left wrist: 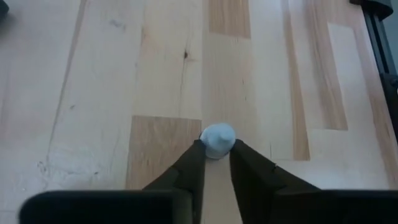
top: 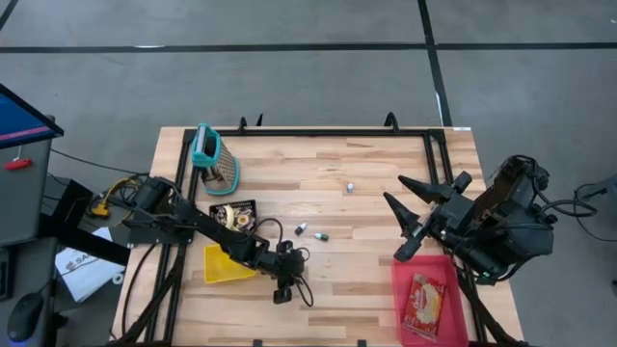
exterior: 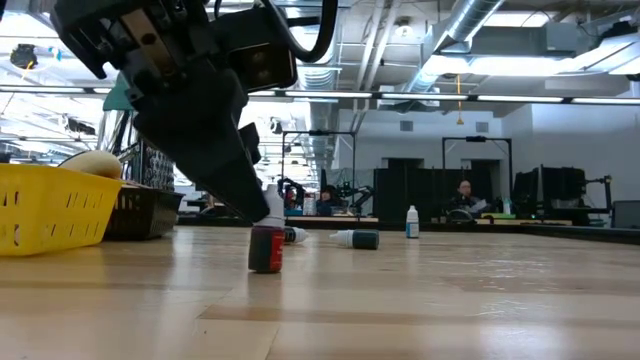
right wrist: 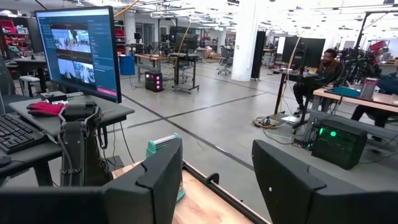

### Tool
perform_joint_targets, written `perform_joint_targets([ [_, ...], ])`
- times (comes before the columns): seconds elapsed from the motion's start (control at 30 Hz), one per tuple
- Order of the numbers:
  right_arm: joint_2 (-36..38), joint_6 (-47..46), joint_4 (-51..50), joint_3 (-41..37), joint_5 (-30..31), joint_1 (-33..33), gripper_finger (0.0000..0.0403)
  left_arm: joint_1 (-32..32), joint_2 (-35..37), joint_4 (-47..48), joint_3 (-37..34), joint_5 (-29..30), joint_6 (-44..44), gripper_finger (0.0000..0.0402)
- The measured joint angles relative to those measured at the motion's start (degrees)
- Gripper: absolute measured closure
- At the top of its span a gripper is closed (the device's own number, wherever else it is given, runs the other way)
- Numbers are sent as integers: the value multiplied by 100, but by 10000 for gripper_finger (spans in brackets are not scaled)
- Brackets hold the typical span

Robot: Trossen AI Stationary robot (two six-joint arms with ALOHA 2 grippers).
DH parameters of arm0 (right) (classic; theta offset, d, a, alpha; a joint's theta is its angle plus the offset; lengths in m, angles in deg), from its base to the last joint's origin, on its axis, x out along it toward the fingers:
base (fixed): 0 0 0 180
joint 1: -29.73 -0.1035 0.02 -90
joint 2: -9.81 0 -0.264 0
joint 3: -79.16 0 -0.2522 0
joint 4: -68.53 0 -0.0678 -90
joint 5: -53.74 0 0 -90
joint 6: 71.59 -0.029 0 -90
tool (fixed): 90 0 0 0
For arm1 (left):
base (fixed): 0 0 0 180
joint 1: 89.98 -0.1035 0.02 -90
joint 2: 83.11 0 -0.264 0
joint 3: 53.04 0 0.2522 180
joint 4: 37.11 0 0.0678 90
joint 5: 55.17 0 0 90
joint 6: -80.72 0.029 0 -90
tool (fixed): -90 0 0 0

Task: Pick & Place Food Item
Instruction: Put the red food coloring bottle into the yellow bin

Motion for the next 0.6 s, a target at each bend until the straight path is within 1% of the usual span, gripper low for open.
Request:
perform_joint_targets([
  [0.2, 0, -2, 2, 0, 1, 2, 216, -11, 1, -47, 0, -2, -23, 394],
  [0.27, 0, -4, 4, 0, 1, 2, 216, -17, 1, -48, 0, 8, -124, 398],
  [0.37, 0, -4, 4, 0, 1, 0, 216, -33, 1, -119, 0, 66, -145, 392],
  [0.47, 0, -4, 7, 0, -1, 0, 216, -33, 9, -340, 0, 70, -13, 377],
  [0.6, 0, -6, 7, 0, 1, 0, 216, -31, 12, -769, 0, 72, 384, 332],
])
